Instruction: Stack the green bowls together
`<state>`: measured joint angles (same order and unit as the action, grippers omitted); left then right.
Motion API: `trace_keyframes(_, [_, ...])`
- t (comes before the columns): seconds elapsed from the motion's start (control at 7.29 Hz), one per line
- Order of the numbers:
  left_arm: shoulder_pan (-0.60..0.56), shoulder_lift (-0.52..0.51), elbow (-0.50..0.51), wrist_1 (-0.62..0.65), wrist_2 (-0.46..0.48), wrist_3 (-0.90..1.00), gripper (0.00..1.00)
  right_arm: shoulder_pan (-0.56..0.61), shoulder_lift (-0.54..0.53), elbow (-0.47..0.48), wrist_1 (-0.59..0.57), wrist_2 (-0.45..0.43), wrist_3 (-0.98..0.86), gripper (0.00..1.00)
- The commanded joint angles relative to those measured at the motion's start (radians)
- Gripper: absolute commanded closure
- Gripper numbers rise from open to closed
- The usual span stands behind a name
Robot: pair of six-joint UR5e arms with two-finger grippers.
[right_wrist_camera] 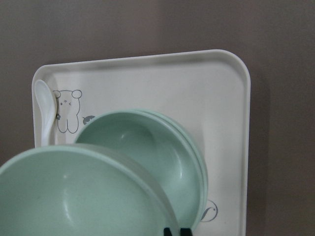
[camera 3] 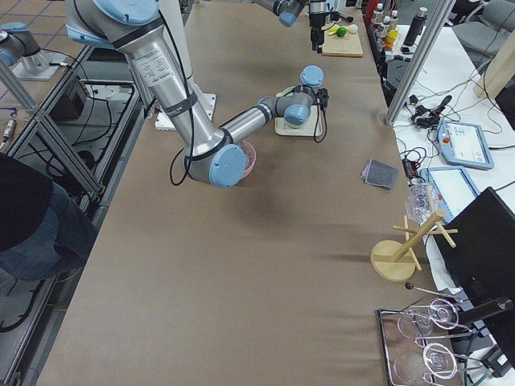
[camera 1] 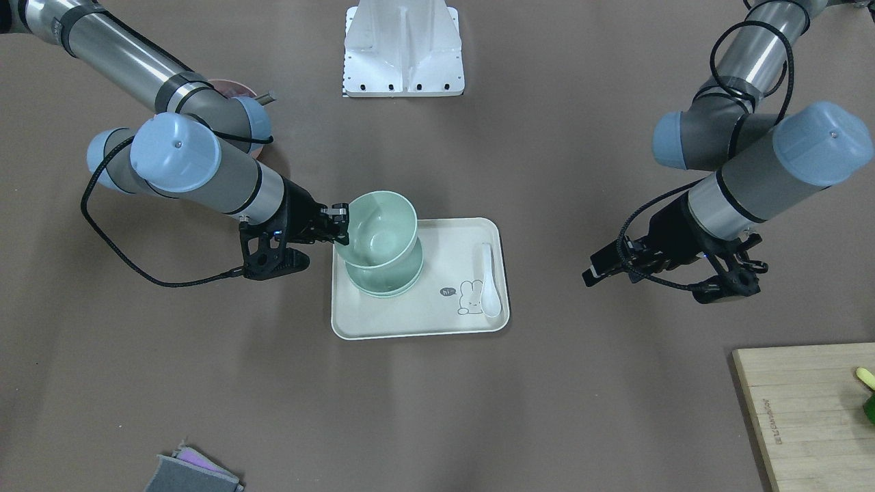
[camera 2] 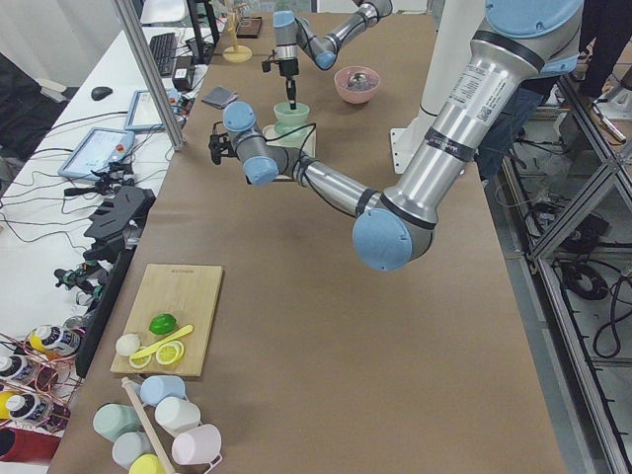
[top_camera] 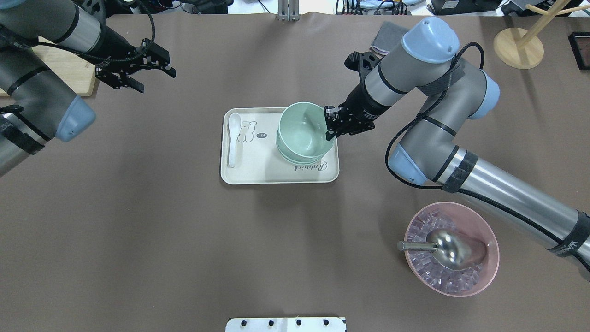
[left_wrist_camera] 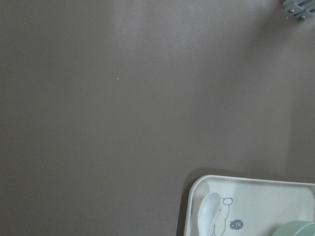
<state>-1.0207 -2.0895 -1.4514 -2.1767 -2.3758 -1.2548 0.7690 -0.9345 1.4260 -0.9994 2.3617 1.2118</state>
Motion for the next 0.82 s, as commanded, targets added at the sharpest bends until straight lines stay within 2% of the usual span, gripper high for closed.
trace_keyframes(0.0, [0.002, -0.001, 0.006, 0.000, 0.001, 0.000, 0.01, -0.007, -0.001, 0.002, 0.005, -0.005, 0.020, 1.00])
trace_keyframes(0.69, [0.007, -0.001, 0.019, 0.000, 0.009, 0.002, 0.01, 0.007, 0.000, 0.001, 0.004, -0.034, 0.020, 0.99])
